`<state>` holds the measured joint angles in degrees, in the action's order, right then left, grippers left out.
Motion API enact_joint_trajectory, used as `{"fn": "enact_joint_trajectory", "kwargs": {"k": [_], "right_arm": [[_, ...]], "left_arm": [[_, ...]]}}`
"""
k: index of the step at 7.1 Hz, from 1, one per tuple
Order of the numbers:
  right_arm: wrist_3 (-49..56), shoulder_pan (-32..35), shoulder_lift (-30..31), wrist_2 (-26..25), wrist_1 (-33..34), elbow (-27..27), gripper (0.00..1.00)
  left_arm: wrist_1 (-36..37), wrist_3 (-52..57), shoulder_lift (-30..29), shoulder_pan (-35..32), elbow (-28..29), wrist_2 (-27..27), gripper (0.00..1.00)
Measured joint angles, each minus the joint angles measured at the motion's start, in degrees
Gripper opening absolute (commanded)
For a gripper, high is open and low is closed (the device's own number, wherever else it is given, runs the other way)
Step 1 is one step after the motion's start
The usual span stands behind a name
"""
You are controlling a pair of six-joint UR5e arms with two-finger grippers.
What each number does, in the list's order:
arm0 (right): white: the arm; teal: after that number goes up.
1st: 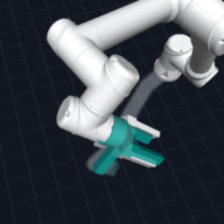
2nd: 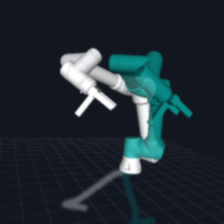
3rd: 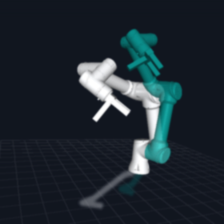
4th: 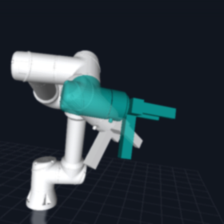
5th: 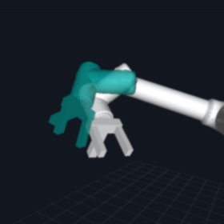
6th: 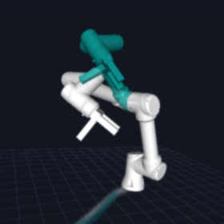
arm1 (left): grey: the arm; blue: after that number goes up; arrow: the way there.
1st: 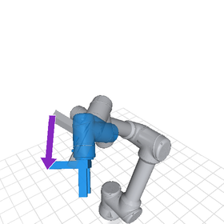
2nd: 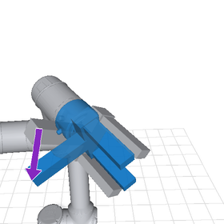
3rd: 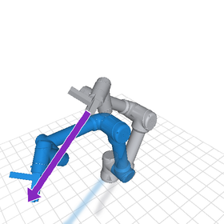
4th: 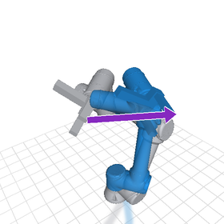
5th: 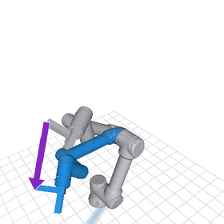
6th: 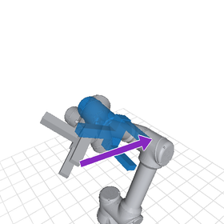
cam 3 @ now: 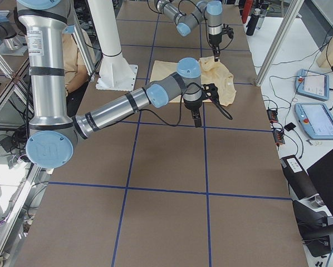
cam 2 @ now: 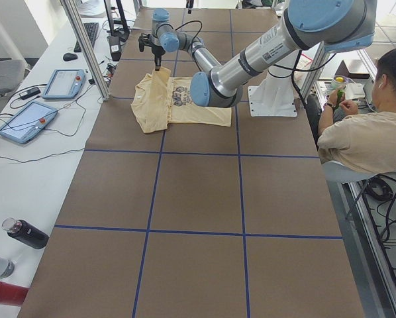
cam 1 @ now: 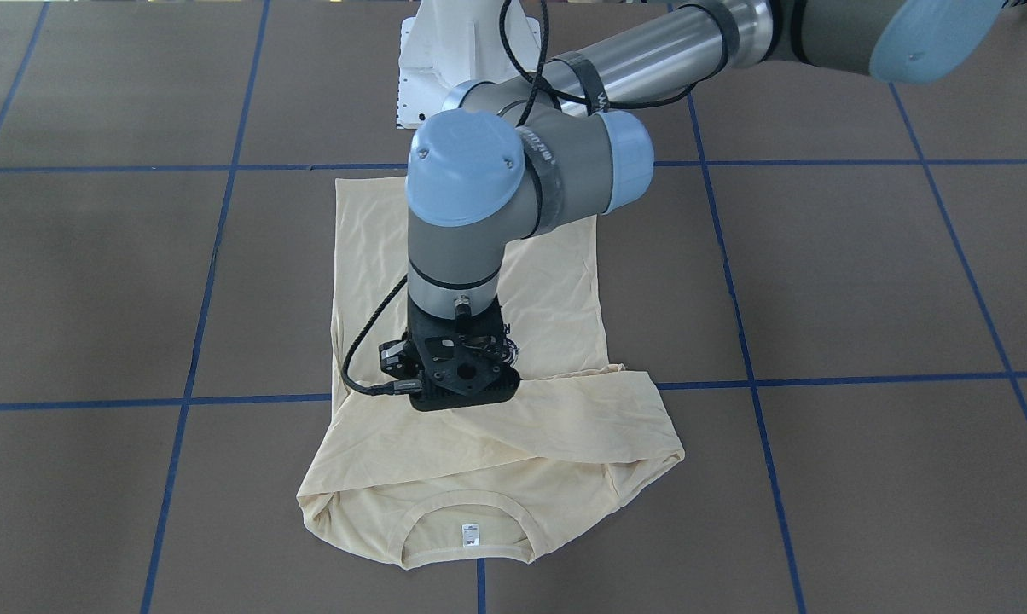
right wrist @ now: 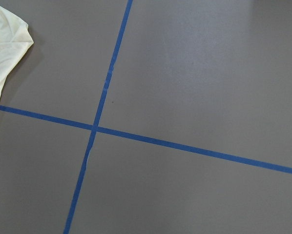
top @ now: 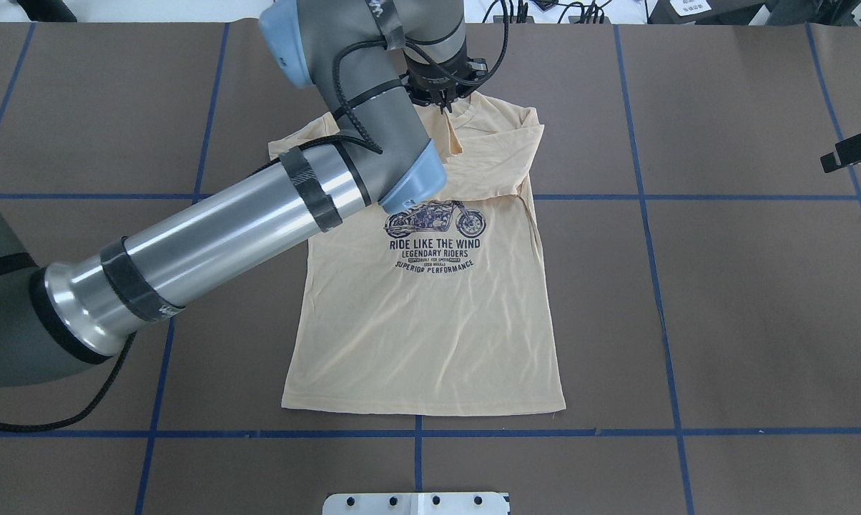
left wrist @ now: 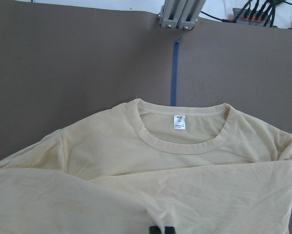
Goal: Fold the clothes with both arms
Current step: 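Carry the sleeve with the left gripper across the shirt body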
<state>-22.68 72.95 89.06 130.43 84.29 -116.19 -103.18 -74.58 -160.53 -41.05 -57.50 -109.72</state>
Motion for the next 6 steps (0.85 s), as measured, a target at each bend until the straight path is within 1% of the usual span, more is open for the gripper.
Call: {"fn": "enact_joint_trajectory", "kwargs": {"k": [1,2,3,4,6], "right_arm": [[-0.1,0.0,0.0,0.0,0.0,0.0,1.00],[-0.2,0.0,0.0,0.0,0.0,0.0,1.00],[-0.3,0.0,0.0,0.0,0.0,-0.1,1.00],[-0.3,0.0,0.0,0.0,0.0,-0.1,1.00],[-0.4,0.0,-0.1,0.0,0.0,-0.2,1.00]], "left_arm": [[-3.2,-3.3,-2.1,1.6,4.7,2.1,0.00],[-7.3,-7.1,-3.8,3.3,9.1,5.2,0.04],[-11.5,-11.7,-5.7,4.7,13.5,8.0,0.82],[-14.7,-16.4,-7.1,5.8,16.2,10.7,1.00],[-17.9,-24.7,-9.1,6.9,18.4,14.9,1.00]]}}
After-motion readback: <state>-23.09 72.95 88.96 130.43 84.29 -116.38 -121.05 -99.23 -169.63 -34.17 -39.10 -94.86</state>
